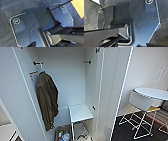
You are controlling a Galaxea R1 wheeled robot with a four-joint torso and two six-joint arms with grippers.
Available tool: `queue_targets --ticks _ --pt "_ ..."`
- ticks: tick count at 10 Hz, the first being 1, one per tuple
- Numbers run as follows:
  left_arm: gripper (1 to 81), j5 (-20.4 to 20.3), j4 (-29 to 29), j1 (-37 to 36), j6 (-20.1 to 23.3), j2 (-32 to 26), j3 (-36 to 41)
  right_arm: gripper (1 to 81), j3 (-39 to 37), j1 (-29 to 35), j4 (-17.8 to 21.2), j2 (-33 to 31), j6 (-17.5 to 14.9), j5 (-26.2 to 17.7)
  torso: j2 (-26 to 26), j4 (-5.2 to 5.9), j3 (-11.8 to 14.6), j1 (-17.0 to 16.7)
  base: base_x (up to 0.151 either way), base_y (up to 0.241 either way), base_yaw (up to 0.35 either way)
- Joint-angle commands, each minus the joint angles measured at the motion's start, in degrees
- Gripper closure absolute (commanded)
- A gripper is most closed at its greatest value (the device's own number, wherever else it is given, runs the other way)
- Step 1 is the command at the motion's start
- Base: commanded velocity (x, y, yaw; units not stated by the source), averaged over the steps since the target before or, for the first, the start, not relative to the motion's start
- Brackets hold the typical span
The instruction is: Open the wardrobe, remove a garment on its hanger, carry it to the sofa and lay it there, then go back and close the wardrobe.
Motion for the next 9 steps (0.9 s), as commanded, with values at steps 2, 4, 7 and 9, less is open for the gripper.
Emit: queue_targets --ticks 2,4,7,9 --pt "1.0 2.1 0.5 -2.7 0.4 0.6 -0.1 1.0 0.0 2.1 -0.1 0.4 -0.1 -3.2 0.0 -0.02 0.0 0.0 0.000 0.000 0.224" --pt "1.0 2.1 0.5 -2.7 0.4 0.6 -0.1 1.0 0.1 2.2 -0.2 0.4 -0.1 -3.2 0.0 0.00 0.0 0.0 0.000 0.000 0.216" --pt "1.0 2.1 0.5 -2.7 0.4 0.5 -0.1 1.0 0.0 2.3 -0.2 0.5 -0.1 -3.2 0.0 0.00 0.0 0.0 0.000 0.000 0.115" --pt "1.0 2.1 0.5 -2.7 0.4 0.6 -0.1 1.0 -0.1 2.3 -0.2 0.4 -0.1 -3.2 0.0 0.00 0.0 0.0 0.000 0.000 0.000"
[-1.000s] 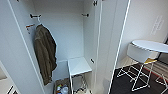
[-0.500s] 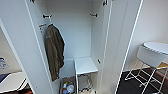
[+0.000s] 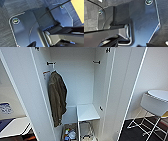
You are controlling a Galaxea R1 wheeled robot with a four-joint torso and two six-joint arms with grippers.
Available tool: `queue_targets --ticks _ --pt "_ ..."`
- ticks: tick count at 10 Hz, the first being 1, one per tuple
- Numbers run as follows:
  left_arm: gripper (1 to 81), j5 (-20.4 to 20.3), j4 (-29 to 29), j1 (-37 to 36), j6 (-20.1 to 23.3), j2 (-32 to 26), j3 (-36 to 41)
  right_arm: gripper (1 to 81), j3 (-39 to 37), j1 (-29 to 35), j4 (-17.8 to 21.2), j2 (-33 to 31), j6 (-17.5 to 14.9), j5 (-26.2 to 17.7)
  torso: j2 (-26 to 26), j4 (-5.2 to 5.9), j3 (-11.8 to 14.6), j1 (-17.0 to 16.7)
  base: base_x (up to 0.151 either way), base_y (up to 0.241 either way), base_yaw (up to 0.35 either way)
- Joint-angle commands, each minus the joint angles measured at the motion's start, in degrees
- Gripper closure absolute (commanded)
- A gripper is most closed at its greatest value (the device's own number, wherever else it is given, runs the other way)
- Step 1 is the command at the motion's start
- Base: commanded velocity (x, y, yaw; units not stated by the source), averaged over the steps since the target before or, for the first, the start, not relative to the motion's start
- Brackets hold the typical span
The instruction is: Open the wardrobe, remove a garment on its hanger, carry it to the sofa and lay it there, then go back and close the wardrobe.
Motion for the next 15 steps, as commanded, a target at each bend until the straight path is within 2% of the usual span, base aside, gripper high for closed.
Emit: queue_targets --ticks 1,4,7,15 --pt "1.0 2.1 0.5 -2.8 0.4 0.3 0.0 1.0 0.0 2.2 -0.2 0.4 -0.1 -3.2 0.0 0.00 0.0 0.0 0.000 0.000 0.098" --pt "1.0 2.1 0.3 -2.8 0.4 0.3 0.0 1.0 0.0 2.3 -0.2 0.4 -0.1 -3.2 0.0 0.00 0.0 0.0 0.000 0.000 0.099" --pt "1.0 2.1 0.1 -2.8 0.4 0.2 0.0 1.0 0.0 2.3 -0.2 0.4 -0.1 -3.2 0.0 0.00 0.0 0.0 -0.076 0.043 0.000" --pt "1.0 2.1 -0.3 -2.8 0.4 0.2 0.1 1.0 0.0 2.2 -0.2 0.4 -0.1 -3.2 0.0 0.00 0.0 0.0 0.009 0.000 0.000"
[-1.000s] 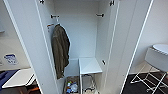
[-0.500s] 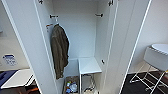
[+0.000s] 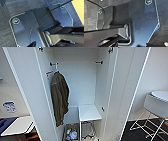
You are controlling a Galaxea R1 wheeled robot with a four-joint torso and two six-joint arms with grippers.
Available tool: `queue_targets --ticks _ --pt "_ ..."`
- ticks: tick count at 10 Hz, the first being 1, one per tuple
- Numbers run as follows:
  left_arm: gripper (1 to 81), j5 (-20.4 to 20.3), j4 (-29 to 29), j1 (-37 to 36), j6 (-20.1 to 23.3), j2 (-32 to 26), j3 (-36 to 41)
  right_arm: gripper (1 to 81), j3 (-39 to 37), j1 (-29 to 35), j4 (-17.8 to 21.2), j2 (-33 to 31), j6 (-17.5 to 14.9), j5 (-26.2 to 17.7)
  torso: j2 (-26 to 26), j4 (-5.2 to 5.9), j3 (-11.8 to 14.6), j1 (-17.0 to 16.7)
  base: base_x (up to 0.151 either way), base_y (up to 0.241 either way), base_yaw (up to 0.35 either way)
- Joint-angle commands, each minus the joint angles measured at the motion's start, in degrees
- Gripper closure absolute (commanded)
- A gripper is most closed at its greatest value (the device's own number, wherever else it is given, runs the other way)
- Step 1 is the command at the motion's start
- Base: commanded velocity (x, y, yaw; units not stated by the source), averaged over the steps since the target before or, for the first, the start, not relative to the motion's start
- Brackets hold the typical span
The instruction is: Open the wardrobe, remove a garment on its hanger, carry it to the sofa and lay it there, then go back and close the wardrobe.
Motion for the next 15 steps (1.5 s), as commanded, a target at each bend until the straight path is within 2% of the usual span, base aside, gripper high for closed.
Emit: queue_targets --ticks 1,13,15 --pt "1.0 2.1 -0.3 -3.0 0.3 0.2 0.1 1.0 0.2 2.4 -0.2 0.4 -0.1 -3.3 0.0 0.00 0.0 0.1 0.085 0.000 0.000" --pt "1.0 2.1 -0.4 -2.9 0.1 -0.2 0.1 1.0 0.2 2.5 -0.2 0.6 -0.1 -3.3 0.0 0.00 0.0 0.1 0.088 0.000 0.000" --pt "1.0 2.1 -0.5 -2.6 0.0 -0.1 0.1 1.0 0.2 2.5 -0.2 0.6 -0.1 -3.3 0.0 0.00 0.0 0.1 0.000 0.000 0.000"
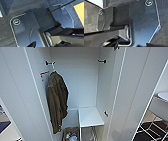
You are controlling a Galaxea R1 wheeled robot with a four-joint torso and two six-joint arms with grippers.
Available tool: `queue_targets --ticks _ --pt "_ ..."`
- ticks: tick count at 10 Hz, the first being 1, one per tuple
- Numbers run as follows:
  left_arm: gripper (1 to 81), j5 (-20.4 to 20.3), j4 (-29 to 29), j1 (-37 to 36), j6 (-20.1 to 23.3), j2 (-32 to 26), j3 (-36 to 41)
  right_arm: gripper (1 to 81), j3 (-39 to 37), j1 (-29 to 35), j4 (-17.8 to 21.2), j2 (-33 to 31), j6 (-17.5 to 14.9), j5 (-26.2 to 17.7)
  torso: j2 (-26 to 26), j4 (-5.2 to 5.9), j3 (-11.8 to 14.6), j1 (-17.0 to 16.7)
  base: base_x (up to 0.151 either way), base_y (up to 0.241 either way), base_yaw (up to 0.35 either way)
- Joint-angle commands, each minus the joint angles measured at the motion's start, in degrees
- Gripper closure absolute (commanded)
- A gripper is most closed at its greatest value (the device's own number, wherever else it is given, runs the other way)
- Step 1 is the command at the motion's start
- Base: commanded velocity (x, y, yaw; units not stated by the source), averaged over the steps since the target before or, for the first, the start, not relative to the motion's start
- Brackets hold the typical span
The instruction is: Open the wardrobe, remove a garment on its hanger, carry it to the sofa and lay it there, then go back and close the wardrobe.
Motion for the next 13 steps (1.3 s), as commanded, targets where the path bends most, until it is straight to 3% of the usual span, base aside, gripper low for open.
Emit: queue_targets --ticks 1,3,6,8,9,10,12,13 --pt "1.0 2.1 -0.3 -2.1 0.1 0.1 0.1 1.0 0.2 1.9 -0.1 0.3 -0.1 -3.4 0.0 0.00 0.0 0.0 0.000 0.000 0.000" --pt "1.0 2.3 -0.4 -2.0 -0.9 -0.4 0.0 1.0 0.2 2.0 -0.1 0.3 -0.1 -3.4 0.0 0.00 0.0 0.0 0.000 0.000 0.000" --pt "1.0 2.8 -5.3 1.2 -7.9 -1.4 -0.1 1.0 0.3 2.9 -0.1 0.2 -0.1 -3.8 0.0 0.00 0.0 0.0 0.000 0.000 0.000" --pt "1.0 5.2 -11.2 2.9 -4.2 -0.8 -0.1 1.0 0.3 3.1 -0.1 0.3 -0.1 -4.2 0.0 0.00 0.0 0.0 0.000 0.000 0.000" --pt "1.0 5.3 -18.4 3.0 6.9 -0.7 -0.1 1.0 0.4 3.3 -0.3 0.1 -0.4 -4.2 0.0 0.00 0.0 0.0 0.000 0.000 0.000" --pt "1.0 5.4 -29.4 2.9 19.4 -0.6 -0.1 1.0 0.4 3.3 -1.1 0.2 -0.3 -4.4 0.0 0.00 0.0 0.0 0.000 0.000 0.000" --pt "1.0 7.0 -59.0 1.5 52.0 -0.9 0.4 1.0 1.6 3.2 -2.0 0.1 -0.3 -4.3 0.0 0.00 0.0 0.0 0.000 0.000 0.000" --pt "1.0 7.2 -68.9 0.8 63.8 -1.3 1.5 1.0 2.4 3.3 -2.0 0.0 -0.2 -4.4 0.0 0.00 0.0 0.0 0.000 0.000 0.000"
